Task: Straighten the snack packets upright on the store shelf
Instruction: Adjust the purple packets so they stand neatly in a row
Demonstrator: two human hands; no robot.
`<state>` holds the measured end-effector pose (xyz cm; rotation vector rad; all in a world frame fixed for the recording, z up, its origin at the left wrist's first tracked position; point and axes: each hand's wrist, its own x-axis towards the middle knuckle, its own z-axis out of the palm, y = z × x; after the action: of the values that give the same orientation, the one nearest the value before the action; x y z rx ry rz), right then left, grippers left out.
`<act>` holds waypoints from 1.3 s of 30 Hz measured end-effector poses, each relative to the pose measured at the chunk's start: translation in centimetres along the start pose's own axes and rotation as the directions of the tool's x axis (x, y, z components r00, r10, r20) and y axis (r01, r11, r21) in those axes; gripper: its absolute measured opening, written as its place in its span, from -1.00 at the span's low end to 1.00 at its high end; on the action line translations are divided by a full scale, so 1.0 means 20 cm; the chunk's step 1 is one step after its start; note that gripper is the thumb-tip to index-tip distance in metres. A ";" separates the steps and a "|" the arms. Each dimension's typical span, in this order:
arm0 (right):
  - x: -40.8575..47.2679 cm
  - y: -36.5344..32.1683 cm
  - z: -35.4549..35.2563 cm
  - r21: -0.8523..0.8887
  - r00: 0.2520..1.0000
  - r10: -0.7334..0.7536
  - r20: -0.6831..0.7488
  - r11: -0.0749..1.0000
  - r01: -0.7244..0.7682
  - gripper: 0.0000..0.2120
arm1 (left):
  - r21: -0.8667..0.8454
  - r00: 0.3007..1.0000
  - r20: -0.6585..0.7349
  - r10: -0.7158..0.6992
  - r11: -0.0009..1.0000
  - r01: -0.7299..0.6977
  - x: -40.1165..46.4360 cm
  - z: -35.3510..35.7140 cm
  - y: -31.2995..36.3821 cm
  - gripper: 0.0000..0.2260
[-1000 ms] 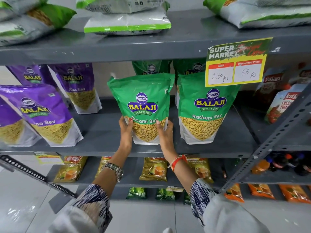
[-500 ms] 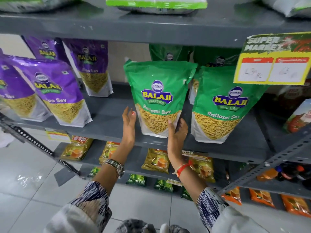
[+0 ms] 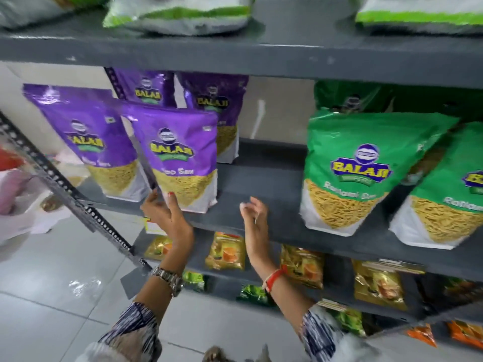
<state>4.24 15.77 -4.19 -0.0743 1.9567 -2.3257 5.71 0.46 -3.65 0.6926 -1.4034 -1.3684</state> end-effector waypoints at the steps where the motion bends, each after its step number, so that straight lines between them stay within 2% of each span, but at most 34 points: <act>1: 0.05 -0.01 0.09 0.005 1.000 0.016 0.019 1.000 -0.016 -0.66 | -0.018 0.999 0.032 -0.032 0.999 0.032 0.09 -0.04 -0.02 -0.60; 3: 0.13 -0.03 0.26 0.024 0.999 0.049 0.020 0.998 -0.049 -0.55 | -0.032 0.981 0.176 -0.081 0.996 0.088 0.23 -0.10 -0.07 -0.58; 6: 0.21 -0.02 0.44 0.044 0.998 0.055 -0.015 0.998 -0.054 -0.49 | 0.010 0.902 0.397 -0.167 0.984 0.178 0.40 -0.12 -0.15 -0.60; 10: 0.19 0.01 0.56 0.117 0.996 0.073 0.051 0.990 -0.078 -0.34 | 0.003 0.772 0.543 -0.330 0.920 0.392 0.53 -0.11 -0.18 -0.52; 11: 0.20 0.01 0.58 0.140 0.995 0.057 0.081 0.988 -0.068 -0.39 | -0.008 0.752 0.569 -0.334 0.911 0.411 0.55 -0.11 -0.17 -0.51; 14: 0.21 0.01 0.62 0.151 0.990 -0.014 0.138 0.988 -0.007 -0.75 | -0.020 0.735 0.609 -0.299 0.920 0.391 0.55 -0.10 -0.13 -0.36; 15: 0.22 0.01 0.62 0.154 0.990 -0.031 0.137 0.988 0.010 -0.80 | -0.014 0.732 0.615 -0.295 0.923 0.384 0.55 -0.10 -0.13 -0.34; 17: 0.22 0.01 0.63 0.136 0.992 -0.046 0.115 0.990 0.030 -0.65 | -0.019 0.725 0.631 -0.277 0.928 0.371 0.54 -0.10 -0.16 -0.49; 20: 0.23 0.01 0.64 0.133 0.995 -0.039 0.097 0.991 0.026 -0.39 | -0.026 0.707 0.655 -0.268 0.927 0.375 0.55 -0.10 -0.19 -0.55; 21: 0.24 0.02 0.64 0.131 0.995 -0.037 0.094 0.991 0.025 -0.41 | -0.035 0.703 0.661 -0.262 0.925 0.377 0.55 -0.10 -0.19 -0.56; 24: 0.25 0.05 0.64 0.127 0.996 -0.042 0.077 0.991 0.032 -0.69 | -0.039 0.685 0.676 -0.273 0.915 0.403 0.57 -0.10 -0.19 -0.57; 28: 0.27 0.06 0.64 0.108 0.998 -0.021 0.058 0.994 0.014 -0.69 | -0.045 0.654 0.708 -0.269 0.906 0.421 0.57 -0.08 -0.19 -0.56; 33: 0.28 0.05 0.64 0.082 0.999 -0.009 0.037 0.997 0.006 -0.72 | -0.022 0.656 0.699 -0.286 0.908 0.419 0.57 -0.08 -0.17 -0.56; 35: 0.25 0.05 0.65 0.094 1.000 0.000 -0.013 0.996 0.001 -0.66 | 0.030 0.670 0.677 -0.306 0.920 0.390 0.56 -0.11 -0.16 -0.53; 37: 0.19 0.07 0.67 0.114 0.986 0.018 -0.167 0.993 0.002 -0.51 | 0.065 0.733 0.608 -0.303 0.940 0.335 0.54 -0.17 -0.17 -0.55; 39: 0.09 0.11 0.70 0.067 0.936 -0.010 -0.351 0.997 0.035 -0.46 | 0.035 0.845 0.482 -0.231 0.969 0.245 0.54 -0.27 -0.18 -0.66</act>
<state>3.93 1.52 -3.92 0.3515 2.0207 -2.5686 6.33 -11.99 -5.02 0.5363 -1.7244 -1.8471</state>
